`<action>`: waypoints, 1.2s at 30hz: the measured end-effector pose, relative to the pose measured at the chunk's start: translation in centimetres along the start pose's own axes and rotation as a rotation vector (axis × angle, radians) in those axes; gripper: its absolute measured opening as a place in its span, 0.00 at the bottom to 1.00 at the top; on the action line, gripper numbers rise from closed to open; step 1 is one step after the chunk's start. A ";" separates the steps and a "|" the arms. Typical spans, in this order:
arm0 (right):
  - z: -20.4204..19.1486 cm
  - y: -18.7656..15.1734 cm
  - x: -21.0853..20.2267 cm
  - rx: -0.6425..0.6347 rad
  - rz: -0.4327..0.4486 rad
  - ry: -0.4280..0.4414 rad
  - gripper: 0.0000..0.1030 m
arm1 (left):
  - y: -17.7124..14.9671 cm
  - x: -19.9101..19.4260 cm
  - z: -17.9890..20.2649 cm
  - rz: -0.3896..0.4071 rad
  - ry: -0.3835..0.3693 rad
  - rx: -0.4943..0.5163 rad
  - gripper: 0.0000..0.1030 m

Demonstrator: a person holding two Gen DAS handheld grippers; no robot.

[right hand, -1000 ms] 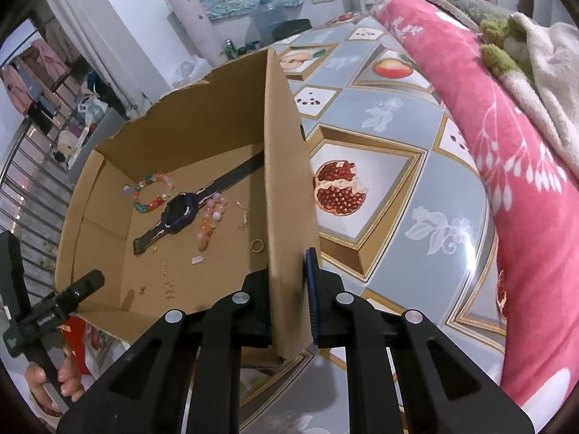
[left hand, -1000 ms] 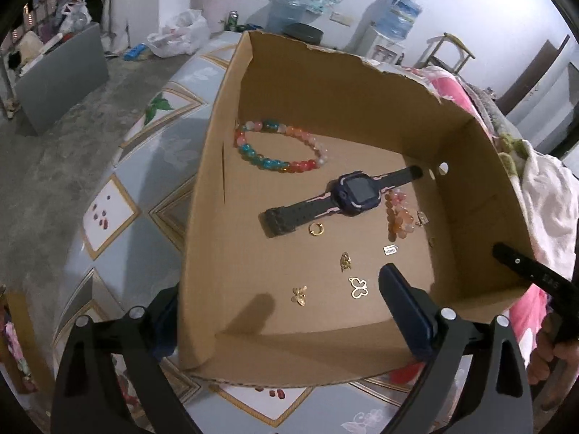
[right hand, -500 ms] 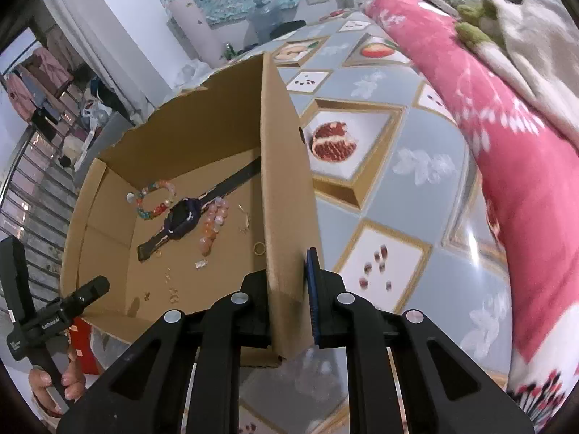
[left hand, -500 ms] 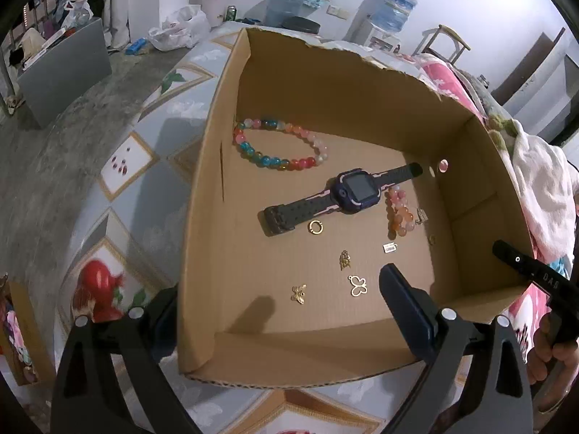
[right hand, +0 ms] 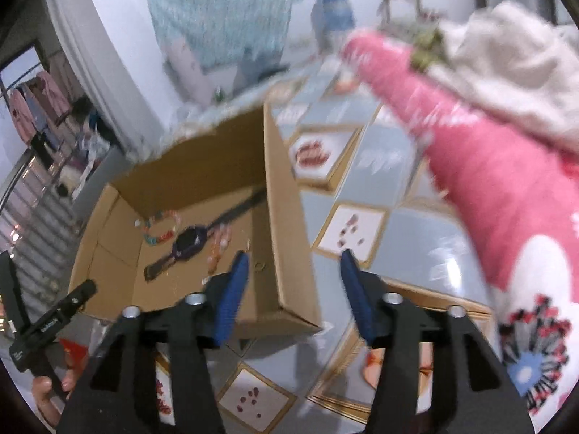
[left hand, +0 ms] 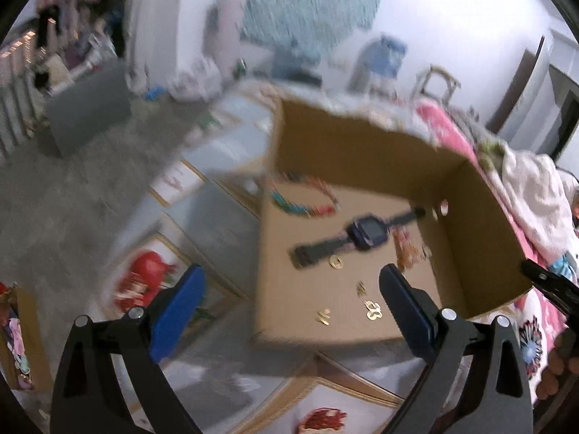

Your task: Organize jewelry

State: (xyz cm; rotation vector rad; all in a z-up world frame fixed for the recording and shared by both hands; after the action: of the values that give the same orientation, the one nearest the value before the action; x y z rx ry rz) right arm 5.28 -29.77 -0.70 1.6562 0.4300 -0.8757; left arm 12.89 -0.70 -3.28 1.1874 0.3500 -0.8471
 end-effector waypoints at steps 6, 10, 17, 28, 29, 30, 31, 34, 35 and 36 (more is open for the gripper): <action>1.2 -0.9 -7.4 -0.027 0.242 -0.088 0.79 | -1.1 -6.4 -0.3 0.147 0.075 0.021 0.94; -0.5 -3.1 -10.1 -0.075 0.297 -0.057 0.90 | -2.7 -9.3 0.8 0.190 0.148 0.073 0.95; -3.9 -6.4 -10.5 -0.143 0.306 -0.072 0.92 | -4.3 -11.0 3.9 0.196 0.262 0.262 0.95; -4.6 -8.0 -7.3 -0.198 0.159 -0.128 0.92 | -5.3 -7.4 5.4 0.084 0.198 0.164 0.95; -4.7 -8.1 -7.0 -0.197 0.150 -0.126 0.92 | -5.5 -7.1 5.3 0.073 0.196 0.149 0.95; -4.8 -8.2 -6.6 -0.200 0.137 -0.124 0.92 | -5.8 -6.9 5.2 0.060 0.194 0.139 0.95; -5.0 -8.3 -6.4 -0.205 0.128 -0.121 0.92 | -6.1 -6.7 5.1 0.049 0.195 0.135 0.95; -5.9 -8.6 -5.9 -0.212 0.106 -0.099 0.92 | -6.6 -6.0 4.8 0.018 0.197 0.120 0.95; -6.2 -8.7 -5.7 -0.207 0.091 -0.084 0.92 | -6.7 -5.8 4.7 0.011 0.196 0.114 0.95; -6.4 -8.6 -5.4 -0.202 0.079 -0.074 0.92 | -6.7 -5.7 4.5 0.006 0.197 0.106 0.95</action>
State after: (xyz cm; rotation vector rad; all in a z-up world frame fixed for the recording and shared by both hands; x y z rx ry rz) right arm -2.16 -20.43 -2.05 1.4418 0.3863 -0.8052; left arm 3.42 -3.40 -2.39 1.3742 0.4668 -0.7526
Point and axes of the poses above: each gripper's, at about its wrist camera, not at the fingertips, and x roughly the way its jaws point, z to its right, y to its top, the point moved 9 cm from there along x, roughly the way its jaws point, and after that the axes turned 14 degrees about -y, right-handed, at the moved point
